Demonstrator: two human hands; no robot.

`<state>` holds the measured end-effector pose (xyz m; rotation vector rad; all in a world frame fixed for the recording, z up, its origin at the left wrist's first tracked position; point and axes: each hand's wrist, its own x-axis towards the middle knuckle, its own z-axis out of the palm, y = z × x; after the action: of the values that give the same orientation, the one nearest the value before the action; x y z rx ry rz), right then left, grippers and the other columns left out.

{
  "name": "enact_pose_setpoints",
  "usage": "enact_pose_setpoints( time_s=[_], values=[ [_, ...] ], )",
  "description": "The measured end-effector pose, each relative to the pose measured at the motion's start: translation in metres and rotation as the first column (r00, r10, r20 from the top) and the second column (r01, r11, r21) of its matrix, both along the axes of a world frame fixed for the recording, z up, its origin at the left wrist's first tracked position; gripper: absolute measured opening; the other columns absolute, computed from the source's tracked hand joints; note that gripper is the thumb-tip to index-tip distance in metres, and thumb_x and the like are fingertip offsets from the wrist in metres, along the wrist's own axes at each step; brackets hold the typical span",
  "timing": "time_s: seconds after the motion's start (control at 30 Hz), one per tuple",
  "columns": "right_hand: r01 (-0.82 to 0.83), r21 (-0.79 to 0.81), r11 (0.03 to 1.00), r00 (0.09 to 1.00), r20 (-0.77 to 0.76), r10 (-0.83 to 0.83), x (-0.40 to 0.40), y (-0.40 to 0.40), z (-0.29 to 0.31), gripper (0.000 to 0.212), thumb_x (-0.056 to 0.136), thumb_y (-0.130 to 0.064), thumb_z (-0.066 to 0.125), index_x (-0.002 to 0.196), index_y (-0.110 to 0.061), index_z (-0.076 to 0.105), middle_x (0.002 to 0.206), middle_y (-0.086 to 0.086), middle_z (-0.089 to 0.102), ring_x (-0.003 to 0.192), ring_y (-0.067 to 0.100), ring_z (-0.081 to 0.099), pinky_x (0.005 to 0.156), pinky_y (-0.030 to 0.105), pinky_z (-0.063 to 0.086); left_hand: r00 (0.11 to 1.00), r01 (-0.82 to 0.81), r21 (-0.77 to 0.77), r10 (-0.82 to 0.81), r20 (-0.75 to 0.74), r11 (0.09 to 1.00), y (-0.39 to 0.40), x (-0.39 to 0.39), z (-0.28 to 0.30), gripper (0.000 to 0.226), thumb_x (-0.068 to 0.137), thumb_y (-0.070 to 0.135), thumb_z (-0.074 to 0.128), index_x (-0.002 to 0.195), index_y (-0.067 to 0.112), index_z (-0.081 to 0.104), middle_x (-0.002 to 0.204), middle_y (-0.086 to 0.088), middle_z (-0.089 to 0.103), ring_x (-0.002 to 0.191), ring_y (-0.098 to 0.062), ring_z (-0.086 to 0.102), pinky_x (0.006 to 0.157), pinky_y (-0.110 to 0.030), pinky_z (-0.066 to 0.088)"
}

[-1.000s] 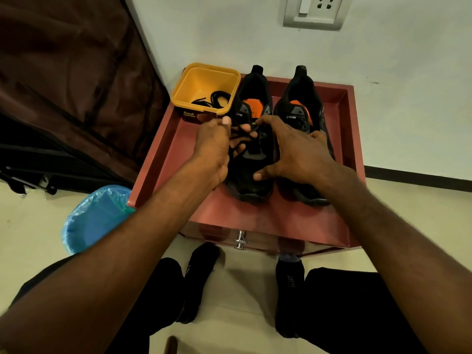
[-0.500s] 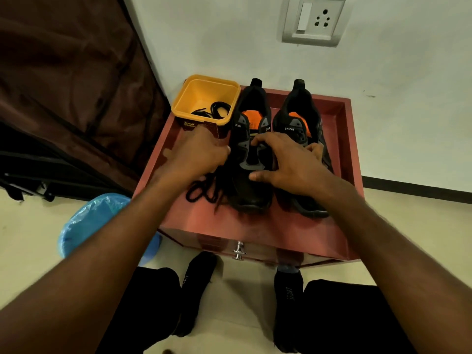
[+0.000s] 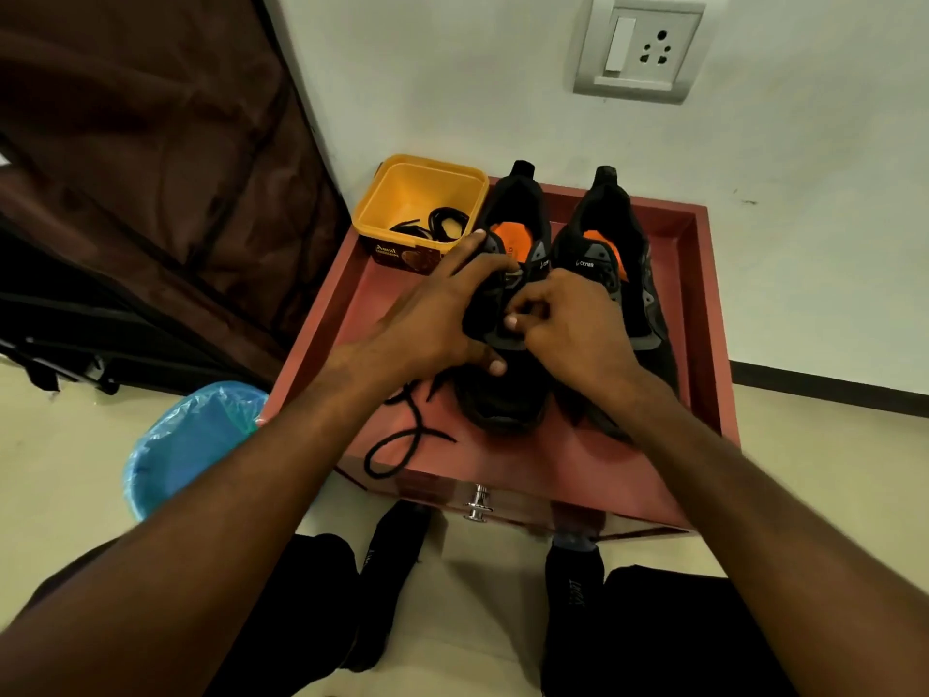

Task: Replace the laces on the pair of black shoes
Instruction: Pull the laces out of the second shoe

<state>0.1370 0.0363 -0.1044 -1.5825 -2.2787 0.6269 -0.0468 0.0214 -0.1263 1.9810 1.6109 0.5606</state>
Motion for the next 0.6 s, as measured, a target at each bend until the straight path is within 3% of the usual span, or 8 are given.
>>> enact_pose_setpoints(
  time_s=[0.1, 0.17, 0.23, 0.27, 0.37, 0.43, 0.5, 0.6],
  values=[
    [0.097, -0.165, 0.981, 0.960, -0.244, -0.136, 0.012, 0.001, 0.003, 0.008, 0.092, -0.021, 0.075, 0.096, -0.024, 0.082, 0.084, -0.017, 0.065, 0.086, 0.003, 0.065, 0.082, 0.028, 0.055, 1.000, -0.005, -0.011, 0.005, 0.002, 1.000, 0.000, -0.001, 0.001, 0.112, 0.051, 0.035, 0.101, 0.145, 0.038, 0.041, 0.171, 0.009, 0.004, 0.154, -0.020, 0.024, 0.108, -0.047, 0.049],
    [0.114, -0.350, 0.930, 0.866, -0.424, -0.266, 0.021, -0.001, 0.008, 0.010, 0.094, -0.013, 0.073, 0.093, -0.020, 0.081, 0.089, -0.008, 0.076, 0.088, 0.008, 0.073, 0.092, 0.033, 0.059, 1.000, -0.014, -0.020, 0.014, 0.005, 1.000, -0.001, -0.003, 0.003, 0.109, 0.052, 0.037, 0.101, 0.142, 0.040, 0.040, 0.171, 0.008, 0.008, 0.153, -0.021, 0.028, 0.106, -0.049, 0.050],
    [0.082, -0.462, 0.883, 0.796, -0.503, -0.337, 0.027, -0.004, 0.010, 0.013, 0.097, -0.008, 0.068, 0.092, -0.014, 0.079, 0.091, -0.001, 0.078, 0.088, 0.008, 0.075, 0.095, 0.032, 0.058, 1.000, -0.027, -0.029, 0.027, -0.004, 0.999, -0.001, -0.004, 0.004, 0.107, 0.053, 0.038, 0.101, 0.141, 0.041, 0.039, 0.171, 0.007, 0.008, 0.152, -0.022, 0.030, 0.105, -0.047, 0.050],
    [0.087, -0.441, 0.893, 0.798, -0.506, -0.327, 0.026, -0.005, 0.009, 0.012, 0.098, -0.011, 0.067, 0.093, -0.013, 0.078, 0.090, -0.001, 0.078, 0.085, 0.008, 0.075, 0.093, 0.031, 0.058, 1.000, -0.026, -0.034, 0.026, -0.004, 0.999, -0.001, -0.004, 0.004, 0.107, 0.054, 0.038, 0.100, 0.142, 0.041, 0.038, 0.172, 0.007, 0.007, 0.153, -0.023, 0.028, 0.107, -0.046, 0.049],
    [0.159, -0.011, 0.987, 0.914, -0.377, -0.151, 0.021, -0.005, 0.004, 0.009, 0.097, -0.028, 0.070, 0.102, -0.021, 0.073, 0.087, -0.003, 0.069, 0.077, 0.009, 0.067, 0.074, 0.024, 0.055, 1.000, -0.014, -0.033, 0.014, 0.005, 0.999, 0.000, -0.001, 0.000, 0.110, 0.056, 0.036, 0.100, 0.145, 0.040, 0.036, 0.172, 0.005, 0.005, 0.156, -0.023, 0.022, 0.110, -0.048, 0.047],
    [0.082, 0.285, 0.955, 0.979, -0.205, -0.022, 0.013, 0.001, 0.001, 0.017, 0.096, -0.031, 0.069, 0.109, -0.022, 0.073, 0.095, -0.003, 0.060, 0.087, 0.013, 0.059, 0.075, 0.029, 0.052, 1.000, -0.012, -0.033, 0.012, 0.012, 0.999, 0.001, -0.002, -0.002, 0.113, 0.056, 0.035, 0.100, 0.148, 0.038, 0.035, 0.172, 0.003, 0.005, 0.156, -0.023, 0.021, 0.110, -0.049, 0.047],
    [-0.019, 0.339, 0.941, 1.000, 0.006, 0.018, 0.004, 0.005, -0.003, 0.024, 0.096, -0.034, 0.068, 0.115, -0.020, 0.074, 0.104, 0.001, 0.053, 0.100, 0.022, 0.054, 0.083, 0.042, 0.052, 1.000, -0.014, -0.024, 0.015, 0.025, 1.000, 0.003, -0.002, -0.003, 0.114, 0.054, 0.034, 0.100, 0.147, 0.036, 0.034, 0.170, 0.002, 0.010, 0.153, -0.024, 0.027, 0.107, -0.049, 0.050],
    [-0.080, 0.234, 0.969, 0.972, 0.235, 0.024, -0.009, 0.004, -0.011, 0.026, 0.099, -0.033, 0.064, 0.117, -0.018, 0.073, 0.113, 0.007, 0.047, 0.108, 0.030, 0.048, 0.088, 0.049, 0.048, 0.999, -0.011, 0.011, 0.010, 0.044, 1.000, 0.002, -0.001, -0.004, 0.111, 0.054, 0.032, 0.100, 0.145, 0.032, 0.037, 0.163, 0.005, 0.024, 0.146, -0.022, 0.037, 0.097, -0.049, 0.056]
  ],
)
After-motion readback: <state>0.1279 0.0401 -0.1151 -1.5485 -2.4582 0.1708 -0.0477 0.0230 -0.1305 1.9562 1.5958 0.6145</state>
